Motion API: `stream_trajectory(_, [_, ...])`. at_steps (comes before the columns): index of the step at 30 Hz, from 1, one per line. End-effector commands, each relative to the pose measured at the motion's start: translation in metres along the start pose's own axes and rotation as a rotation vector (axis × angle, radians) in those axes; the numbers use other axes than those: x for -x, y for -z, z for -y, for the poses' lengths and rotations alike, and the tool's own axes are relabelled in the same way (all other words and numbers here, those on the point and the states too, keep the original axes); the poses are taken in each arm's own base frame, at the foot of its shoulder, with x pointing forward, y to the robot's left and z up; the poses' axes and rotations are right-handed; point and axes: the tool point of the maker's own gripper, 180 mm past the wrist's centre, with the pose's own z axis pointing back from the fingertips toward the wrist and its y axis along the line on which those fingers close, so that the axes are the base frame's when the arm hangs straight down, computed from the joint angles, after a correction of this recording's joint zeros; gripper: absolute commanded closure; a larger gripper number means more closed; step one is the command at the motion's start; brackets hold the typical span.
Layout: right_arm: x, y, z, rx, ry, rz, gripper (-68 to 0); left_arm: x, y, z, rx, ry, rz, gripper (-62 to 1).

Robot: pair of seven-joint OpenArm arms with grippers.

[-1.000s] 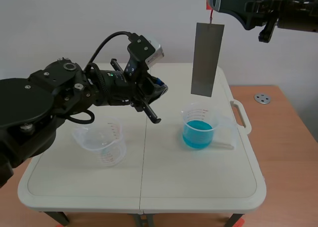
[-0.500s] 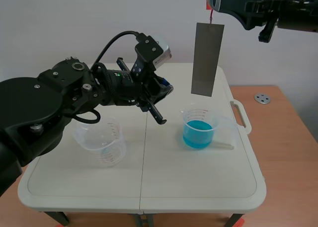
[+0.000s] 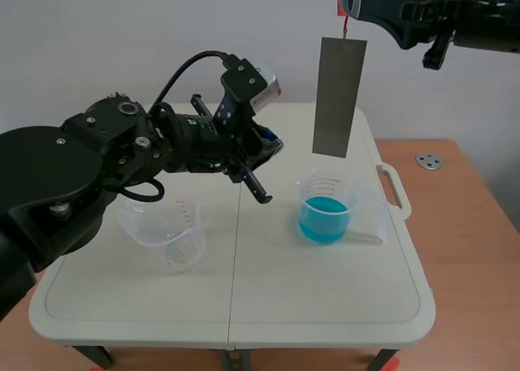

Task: Hold the metal plate by the orange handle, dip it into the blue solution, take it out and point at it, then put the plate back in the beaker on the left.
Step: 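Point at the plate with the left hand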

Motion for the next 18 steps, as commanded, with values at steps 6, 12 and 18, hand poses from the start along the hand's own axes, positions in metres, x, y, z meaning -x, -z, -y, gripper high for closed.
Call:
stream_trajectory(6, [-0.016,-0.001,-0.002,-0.015,-0.029,0.042,-1.5,-0.008,0.000,-0.004,-0.009,0.009,0.008,-6.0])
stream_trajectory(12, [-0.016,-0.001,-0.002,-0.016,-0.028,0.042,-1.5,-0.005,-0.004,-0.017,-0.073,0.004,0.003,-6.0])
stream_trajectory(18, [-0.016,-0.001,-0.002,-0.015,-0.029,0.041,-1.5,-0.001,-0.027,-0.054,-0.221,0.023,0.030,-6.0])
